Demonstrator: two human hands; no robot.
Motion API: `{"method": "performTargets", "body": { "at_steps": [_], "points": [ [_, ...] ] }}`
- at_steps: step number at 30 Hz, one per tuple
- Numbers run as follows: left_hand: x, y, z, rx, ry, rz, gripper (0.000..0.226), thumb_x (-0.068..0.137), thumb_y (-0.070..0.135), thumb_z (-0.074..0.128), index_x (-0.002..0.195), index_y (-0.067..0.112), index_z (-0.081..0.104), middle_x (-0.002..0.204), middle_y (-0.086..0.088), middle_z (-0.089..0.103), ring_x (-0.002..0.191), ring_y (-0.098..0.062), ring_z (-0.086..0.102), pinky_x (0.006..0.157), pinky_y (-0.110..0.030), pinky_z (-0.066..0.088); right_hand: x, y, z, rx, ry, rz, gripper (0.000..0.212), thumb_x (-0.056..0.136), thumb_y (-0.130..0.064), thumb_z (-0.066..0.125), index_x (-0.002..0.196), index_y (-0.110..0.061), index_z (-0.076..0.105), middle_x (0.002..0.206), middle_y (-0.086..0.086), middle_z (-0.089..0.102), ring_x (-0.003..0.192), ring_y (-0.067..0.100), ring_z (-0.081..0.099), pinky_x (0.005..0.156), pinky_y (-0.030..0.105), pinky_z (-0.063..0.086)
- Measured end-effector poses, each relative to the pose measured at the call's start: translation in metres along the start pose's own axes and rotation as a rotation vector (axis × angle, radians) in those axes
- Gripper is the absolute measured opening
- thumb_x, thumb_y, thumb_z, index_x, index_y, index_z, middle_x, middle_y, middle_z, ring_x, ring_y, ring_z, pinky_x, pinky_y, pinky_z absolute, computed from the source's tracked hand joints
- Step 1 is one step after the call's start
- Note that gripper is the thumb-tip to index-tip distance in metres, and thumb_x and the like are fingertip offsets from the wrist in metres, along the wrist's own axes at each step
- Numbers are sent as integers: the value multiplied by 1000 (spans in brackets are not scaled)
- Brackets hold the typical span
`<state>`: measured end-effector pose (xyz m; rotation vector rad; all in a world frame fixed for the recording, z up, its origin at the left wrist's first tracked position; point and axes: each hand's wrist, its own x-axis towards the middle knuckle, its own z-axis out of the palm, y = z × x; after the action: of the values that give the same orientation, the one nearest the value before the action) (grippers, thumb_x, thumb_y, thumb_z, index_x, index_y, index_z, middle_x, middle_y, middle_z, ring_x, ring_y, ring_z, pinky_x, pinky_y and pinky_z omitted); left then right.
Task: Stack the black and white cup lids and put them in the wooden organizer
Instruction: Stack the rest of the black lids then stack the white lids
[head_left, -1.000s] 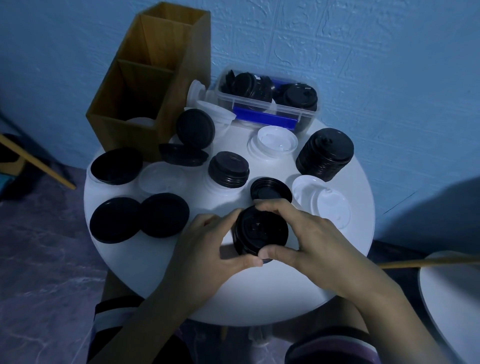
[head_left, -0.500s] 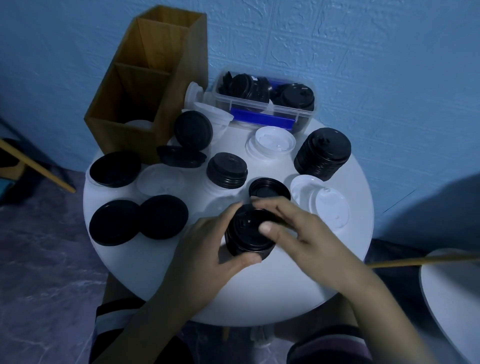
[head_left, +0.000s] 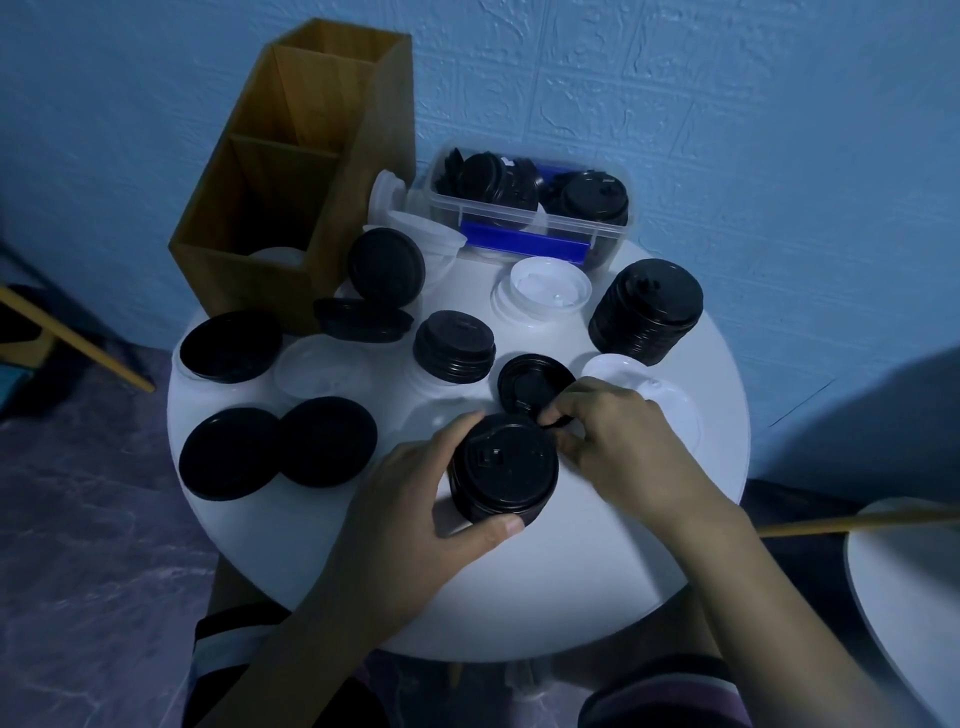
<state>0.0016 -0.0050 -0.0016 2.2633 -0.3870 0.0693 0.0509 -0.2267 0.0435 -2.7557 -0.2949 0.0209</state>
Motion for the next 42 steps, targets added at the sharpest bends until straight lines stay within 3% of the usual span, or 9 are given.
{"method": "performTargets", "body": {
  "at_steps": [5, 10, 14, 21, 25, 29, 34, 37, 42],
  "points": [
    [0, 0, 0, -13, -12, -1, 79, 72, 56, 80, 138, 59, 37, 116, 33, 54, 115, 3, 50, 93, -29, 45, -2, -1, -6, 372, 126, 53, 11, 100, -21, 60, 95, -29, 65, 75, -12, 66, 68, 12, 69, 63, 29, 52],
    [-1, -2, 1, -14, -9, -22, 80, 69, 64, 75, 138, 63, 34, 117, 42, 46, 114, 6, 48, 93, -24, 42, -8, -10, -32, 906, 252, 49, 13, 105, -14, 52, 103, -14, 65, 74, 12, 57, 54, 18, 54, 48, 27, 47],
    [0, -2, 1, -10, -15, -12, 81, 70, 67, 71, 142, 54, 38, 114, 34, 55, 112, 3, 51, 88, -22, 42, -11, -6, -40, 1039, 96, 112, 22, 105, -15, 49, 105, -22, 70, 71, 13, 44, 51, 15, 38, 43, 24, 39],
    [2, 1, 1, -6, -9, -7, 83, 70, 64, 75, 143, 55, 37, 116, 36, 53, 112, 7, 51, 90, -21, 43, -15, -14, -25, 893, -186, 157, 25, 83, -41, 73, 104, -27, 72, 75, -4, 54, 64, 13, 46, 47, 23, 37],
    [1, 0, 1, -3, 0, -13, 83, 72, 56, 82, 141, 56, 36, 119, 44, 45, 113, 14, 46, 88, -10, 34, -16, -19, -16, 722, -150, 212, 40, 81, -47, 77, 119, -41, 67, 91, -13, 58, 61, 6, 52, 55, 16, 40],
    [2, 3, 1, -29, -4, 5, 81, 72, 55, 82, 139, 57, 36, 117, 41, 53, 114, 11, 49, 86, -8, 37, -26, -26, -14, 357, 10, 200, 48, 77, -71, 64, 116, -45, 56, 101, -16, 60, 72, 6, 61, 74, 29, 48],
    [4, 0, 2, -77, -20, -25, 76, 71, 62, 79, 137, 49, 45, 122, 27, 62, 119, -1, 56, 94, -34, 50, -36, -41, -18, 156, 38, 114, 61, 76, -82, 50, 122, -43, 59, 105, -19, 59, 83, 6, 60, 84, 32, 48],
    [4, 2, 2, -71, -6, -35, 73, 70, 60, 82, 134, 52, 47, 118, 28, 62, 115, -1, 56, 91, -35, 50, -40, -45, -18, 94, -4, 116, 90, 62, -94, 43, 136, -44, 52, 117, -22, 55, 94, 6, 61, 86, 29, 47],
    [4, 1, 4, -62, -19, -38, 74, 67, 69, 74, 134, 53, 46, 116, 28, 62, 115, -2, 55, 91, -38, 50, -42, -40, -18, 102, -11, 7, 89, 68, -80, 48, 148, -39, 46, 130, -25, 55, 113, 5, 53, 96, 29, 48]
  ]
}}
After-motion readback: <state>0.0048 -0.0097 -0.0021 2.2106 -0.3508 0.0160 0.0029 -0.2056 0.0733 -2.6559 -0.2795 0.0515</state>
